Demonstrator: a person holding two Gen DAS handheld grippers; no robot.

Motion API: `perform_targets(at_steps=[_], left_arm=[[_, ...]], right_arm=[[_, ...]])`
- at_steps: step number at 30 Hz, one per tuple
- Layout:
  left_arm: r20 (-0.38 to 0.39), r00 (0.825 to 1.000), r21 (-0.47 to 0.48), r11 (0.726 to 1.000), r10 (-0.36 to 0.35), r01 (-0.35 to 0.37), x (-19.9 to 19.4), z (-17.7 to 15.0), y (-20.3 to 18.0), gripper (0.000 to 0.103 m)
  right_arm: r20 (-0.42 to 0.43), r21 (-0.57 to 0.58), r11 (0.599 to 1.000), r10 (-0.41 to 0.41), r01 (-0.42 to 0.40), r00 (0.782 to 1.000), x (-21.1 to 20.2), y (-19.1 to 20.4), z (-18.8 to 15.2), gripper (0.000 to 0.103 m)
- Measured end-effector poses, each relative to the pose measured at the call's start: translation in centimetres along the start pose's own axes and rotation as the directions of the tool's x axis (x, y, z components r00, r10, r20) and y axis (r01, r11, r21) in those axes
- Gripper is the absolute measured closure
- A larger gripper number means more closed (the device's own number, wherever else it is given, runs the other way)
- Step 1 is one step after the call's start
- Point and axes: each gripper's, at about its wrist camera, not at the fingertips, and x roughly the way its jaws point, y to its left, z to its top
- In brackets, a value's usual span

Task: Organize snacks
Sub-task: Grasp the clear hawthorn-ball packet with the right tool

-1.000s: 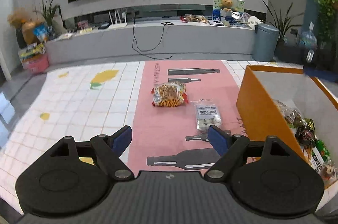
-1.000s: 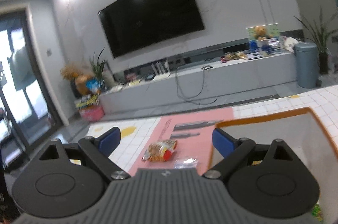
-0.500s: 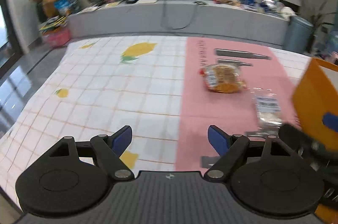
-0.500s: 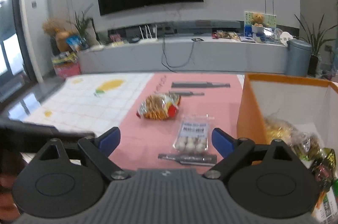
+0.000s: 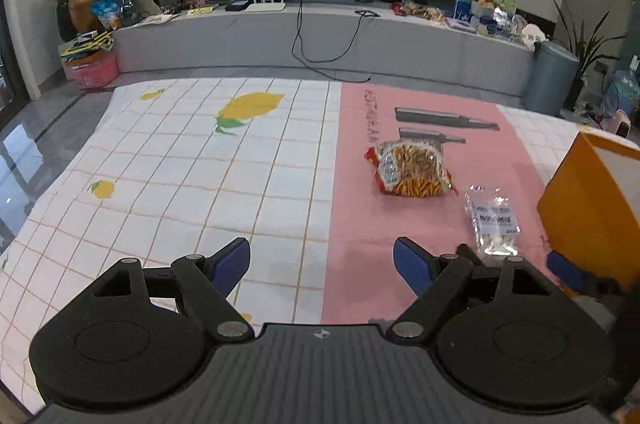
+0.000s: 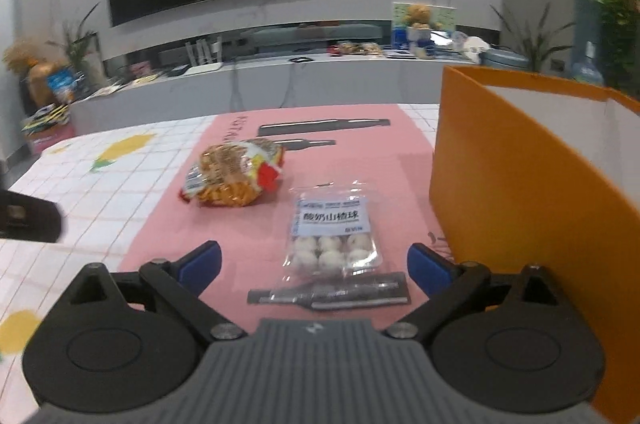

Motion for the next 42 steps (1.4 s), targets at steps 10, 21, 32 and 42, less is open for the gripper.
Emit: perform_targets(at_steps=[10, 21, 32, 42], left_arm=[[-0.042, 0.999, -0.002, 1.000, 0.005, -0.005, 3.1, 0.9, 0.3, 0.008], [-0.022, 1.000, -0.005, 1.000, -0.009, 0.009, 2.4, 0.9, -0.3, 0.008], [-0.069, 0.992, -0.095, 0.991, -0.104, 0.097, 4.0, 1.1, 0.4, 0.008], [-0.008, 0.993, -0.068, 0.991, -0.117, 0.116, 8.7, 1.7, -2.6, 0.008]], right_arm=[[-0.061, -0.018, 0.999, -0.038, 0.037, 0.997, 4.7, 0.5, 1.6, 0.006], [-0.109, -0.059, 0.997, -0.066, 0.059, 0.992, 8.0, 0.8, 2.9, 0.008], [-0.076, -0.073, 0.996, -0.049, 0.044, 0.996, 7.8, 0.4, 3.2, 0.043], [-0.078, -0.081, 0.996, -0.036, 0.029, 0.996, 7.7, 0.2, 3.1, 0.043]])
